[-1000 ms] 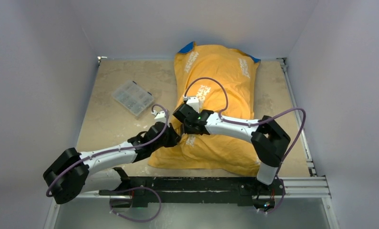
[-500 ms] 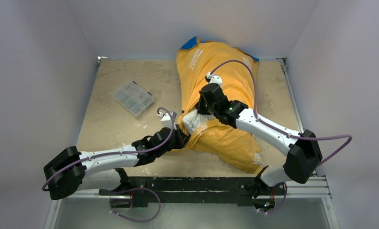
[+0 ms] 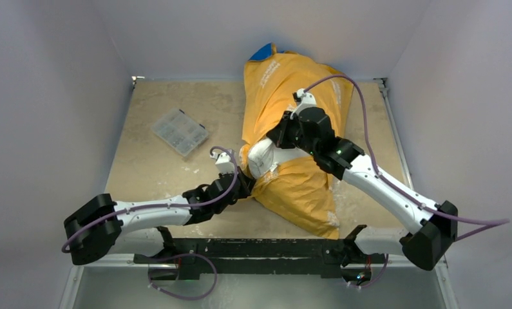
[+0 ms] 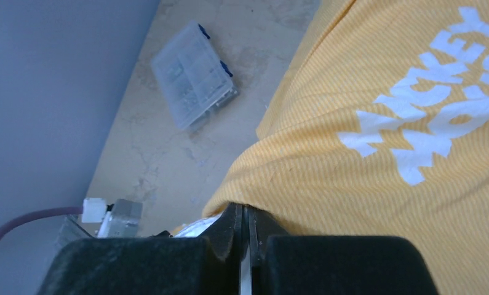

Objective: Remove the pillowcase from the pillow

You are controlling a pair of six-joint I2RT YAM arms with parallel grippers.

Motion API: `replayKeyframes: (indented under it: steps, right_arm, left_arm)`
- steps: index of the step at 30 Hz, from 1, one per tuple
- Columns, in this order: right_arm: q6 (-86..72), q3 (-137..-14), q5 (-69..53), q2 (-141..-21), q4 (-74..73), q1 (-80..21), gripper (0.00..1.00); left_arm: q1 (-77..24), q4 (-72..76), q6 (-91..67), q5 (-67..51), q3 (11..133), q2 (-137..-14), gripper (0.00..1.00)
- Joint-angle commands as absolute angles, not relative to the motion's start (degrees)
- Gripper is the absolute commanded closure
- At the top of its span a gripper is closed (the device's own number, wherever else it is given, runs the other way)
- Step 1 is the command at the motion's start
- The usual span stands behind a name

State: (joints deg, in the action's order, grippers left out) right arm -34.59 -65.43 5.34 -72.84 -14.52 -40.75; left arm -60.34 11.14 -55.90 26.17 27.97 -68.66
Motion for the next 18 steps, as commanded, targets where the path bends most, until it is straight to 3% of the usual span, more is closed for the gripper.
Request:
replayKeyframes:
  steps: [1, 8, 12, 18]
  right_arm:
    - [-34.03, -68.65, 5.27, -65.93, 5.97, -37.84, 1.0]
    - [-35.83, -67.41, 1.9, -64.6, 11.16, -36.2, 1.0]
    - [-36.42, -65.42, 0.13, -64.66, 12.71, -36.14, 1.0]
    - [-37.22, -59.99, -1.75, -64.89, 14.72, -36.15, 1.0]
  left_arm:
    - [-61.44, 5.44, -56.23, 25.39, 24.68, -73.1, 1.0]
    - [-61.44, 9.7, -59.48, 25.68, 21.86, -79.73, 1.0]
    - [-61.44, 5.34, -58.49, 26.8, 23.14, -75.98, 0.98]
    - [-61.44, -3.92, -52.32, 27.03, 29.17, -58.72, 0.53]
